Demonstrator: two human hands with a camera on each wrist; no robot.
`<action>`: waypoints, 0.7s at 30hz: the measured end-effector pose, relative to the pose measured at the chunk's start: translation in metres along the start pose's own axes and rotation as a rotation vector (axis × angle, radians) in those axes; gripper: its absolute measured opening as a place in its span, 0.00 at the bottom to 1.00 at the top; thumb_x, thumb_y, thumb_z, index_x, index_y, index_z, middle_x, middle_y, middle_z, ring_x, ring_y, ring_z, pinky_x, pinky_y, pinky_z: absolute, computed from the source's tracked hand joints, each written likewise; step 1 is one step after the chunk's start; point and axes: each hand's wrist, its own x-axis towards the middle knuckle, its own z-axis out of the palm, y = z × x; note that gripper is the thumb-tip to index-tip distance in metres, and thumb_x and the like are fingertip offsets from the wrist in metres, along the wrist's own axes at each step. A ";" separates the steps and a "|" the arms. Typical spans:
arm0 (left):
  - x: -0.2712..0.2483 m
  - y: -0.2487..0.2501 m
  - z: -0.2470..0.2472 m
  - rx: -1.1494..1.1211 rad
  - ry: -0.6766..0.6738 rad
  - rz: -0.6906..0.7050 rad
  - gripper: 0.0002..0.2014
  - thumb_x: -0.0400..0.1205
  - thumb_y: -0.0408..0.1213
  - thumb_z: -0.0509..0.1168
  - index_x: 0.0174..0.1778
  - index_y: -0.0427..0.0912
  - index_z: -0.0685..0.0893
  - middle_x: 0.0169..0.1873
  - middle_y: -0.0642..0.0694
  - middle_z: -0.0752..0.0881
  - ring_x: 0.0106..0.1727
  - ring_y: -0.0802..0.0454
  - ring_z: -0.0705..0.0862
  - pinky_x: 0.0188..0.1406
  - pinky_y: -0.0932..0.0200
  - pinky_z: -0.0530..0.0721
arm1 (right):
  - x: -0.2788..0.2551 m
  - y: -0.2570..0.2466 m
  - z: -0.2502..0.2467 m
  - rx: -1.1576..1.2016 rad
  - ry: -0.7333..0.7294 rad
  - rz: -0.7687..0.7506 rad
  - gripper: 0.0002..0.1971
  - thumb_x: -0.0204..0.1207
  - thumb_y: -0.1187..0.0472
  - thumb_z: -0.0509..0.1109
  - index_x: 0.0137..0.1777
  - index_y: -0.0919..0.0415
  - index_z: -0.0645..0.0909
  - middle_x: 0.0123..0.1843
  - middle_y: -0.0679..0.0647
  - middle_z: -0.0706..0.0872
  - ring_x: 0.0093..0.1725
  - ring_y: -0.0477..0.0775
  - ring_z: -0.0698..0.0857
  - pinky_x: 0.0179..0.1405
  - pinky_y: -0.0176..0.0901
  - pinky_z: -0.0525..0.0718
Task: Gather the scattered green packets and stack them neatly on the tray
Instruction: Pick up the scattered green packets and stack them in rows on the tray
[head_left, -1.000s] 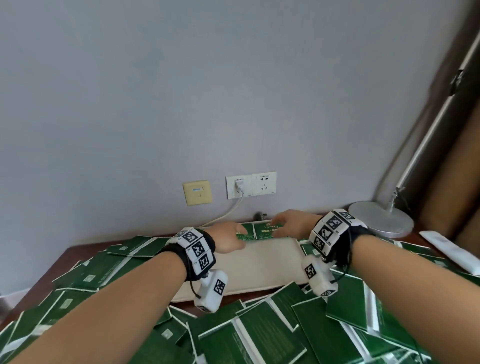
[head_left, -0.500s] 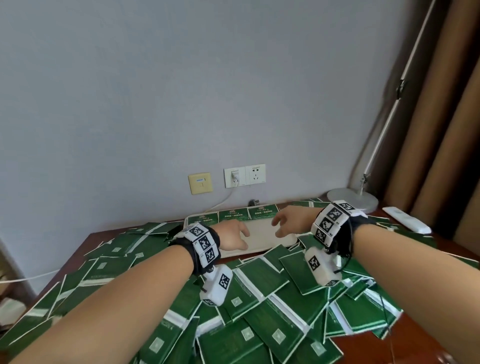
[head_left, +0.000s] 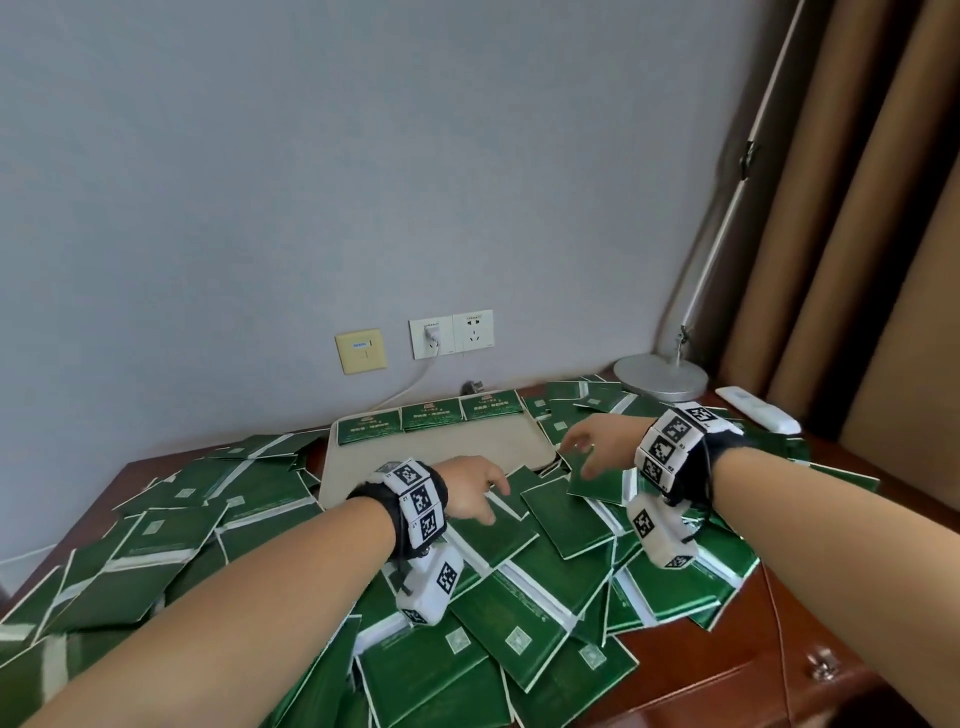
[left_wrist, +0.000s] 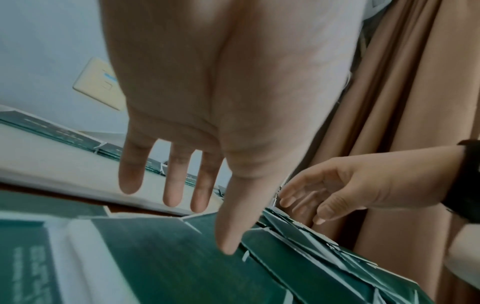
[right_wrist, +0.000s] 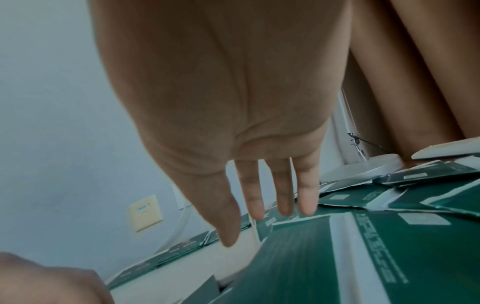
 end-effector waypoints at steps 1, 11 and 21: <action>0.003 0.001 0.001 -0.001 -0.010 0.010 0.26 0.79 0.36 0.73 0.74 0.51 0.78 0.74 0.45 0.78 0.70 0.46 0.79 0.72 0.53 0.75 | 0.002 0.004 0.000 -0.014 0.000 0.005 0.27 0.75 0.64 0.72 0.75 0.52 0.76 0.71 0.54 0.81 0.67 0.54 0.81 0.67 0.46 0.79; 0.023 0.004 0.008 0.085 -0.132 0.046 0.28 0.79 0.38 0.74 0.76 0.53 0.77 0.74 0.47 0.76 0.70 0.46 0.78 0.70 0.52 0.75 | 0.029 0.014 0.019 -0.205 -0.055 -0.003 0.37 0.73 0.78 0.58 0.75 0.41 0.74 0.79 0.52 0.72 0.72 0.59 0.76 0.66 0.50 0.81; 0.030 0.001 0.004 0.144 -0.142 0.087 0.24 0.75 0.36 0.77 0.68 0.50 0.84 0.72 0.46 0.76 0.69 0.44 0.77 0.71 0.49 0.76 | 0.049 0.026 0.027 -0.368 -0.038 -0.034 0.29 0.78 0.71 0.62 0.74 0.41 0.75 0.75 0.53 0.72 0.74 0.62 0.71 0.71 0.58 0.76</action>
